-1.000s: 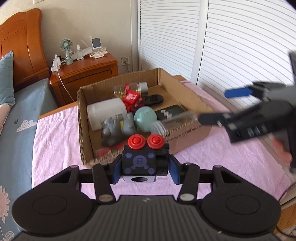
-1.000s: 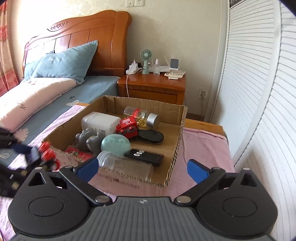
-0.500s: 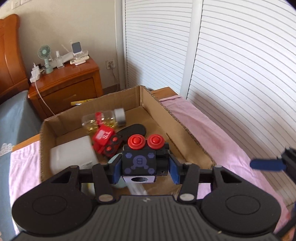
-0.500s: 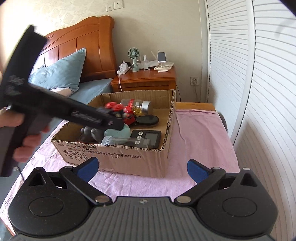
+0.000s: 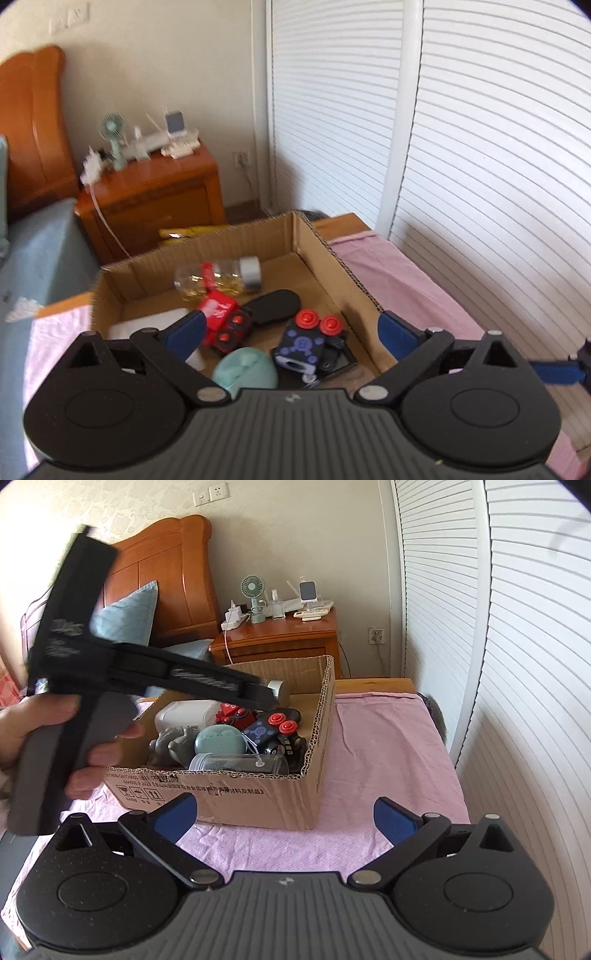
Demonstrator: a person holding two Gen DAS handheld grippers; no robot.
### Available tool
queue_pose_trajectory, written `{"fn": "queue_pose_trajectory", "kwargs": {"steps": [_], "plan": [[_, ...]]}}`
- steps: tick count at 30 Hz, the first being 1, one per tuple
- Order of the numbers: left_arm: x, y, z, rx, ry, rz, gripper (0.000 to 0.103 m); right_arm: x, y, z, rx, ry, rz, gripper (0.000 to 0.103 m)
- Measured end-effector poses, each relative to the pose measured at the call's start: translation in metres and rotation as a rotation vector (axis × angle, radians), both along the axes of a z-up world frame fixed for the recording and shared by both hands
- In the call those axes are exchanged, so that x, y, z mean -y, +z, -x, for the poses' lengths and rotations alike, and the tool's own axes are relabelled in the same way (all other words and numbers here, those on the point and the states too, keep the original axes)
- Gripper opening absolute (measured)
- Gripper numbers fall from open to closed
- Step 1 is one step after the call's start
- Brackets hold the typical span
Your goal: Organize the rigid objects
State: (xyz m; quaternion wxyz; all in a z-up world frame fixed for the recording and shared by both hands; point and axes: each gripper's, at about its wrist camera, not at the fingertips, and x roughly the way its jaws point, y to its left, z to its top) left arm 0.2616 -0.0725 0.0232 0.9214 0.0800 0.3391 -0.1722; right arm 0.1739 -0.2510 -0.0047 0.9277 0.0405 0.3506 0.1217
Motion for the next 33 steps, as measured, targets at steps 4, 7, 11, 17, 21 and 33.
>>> {"fn": "queue_pose_trajectory", "kwargs": {"steps": [4,7,11,17,21,33], "plan": [[-0.010,0.015,0.037,0.035,0.057,-0.097,0.099,-0.003,0.005,-0.007,-0.058,-0.080,0.046,0.103],[-0.019,0.015,0.064,0.015,0.124,-0.128,0.098,-0.005,0.005,-0.012,-0.120,-0.136,0.067,0.103],[-0.042,0.011,0.086,-0.047,0.228,-0.102,0.100,-0.019,0.005,-0.007,-0.155,-0.143,0.124,0.103],[-0.065,0.005,0.109,-0.098,0.314,-0.078,0.100,-0.029,0.013,0.001,-0.147,-0.164,0.160,0.103],[-0.068,0.006,0.116,-0.092,0.330,-0.066,0.100,-0.034,0.017,0.003,-0.146,-0.162,0.151,0.103],[-0.070,0.007,0.119,-0.103,0.357,-0.052,0.100,-0.040,0.018,0.008,-0.143,-0.159,0.160,0.103]]}}
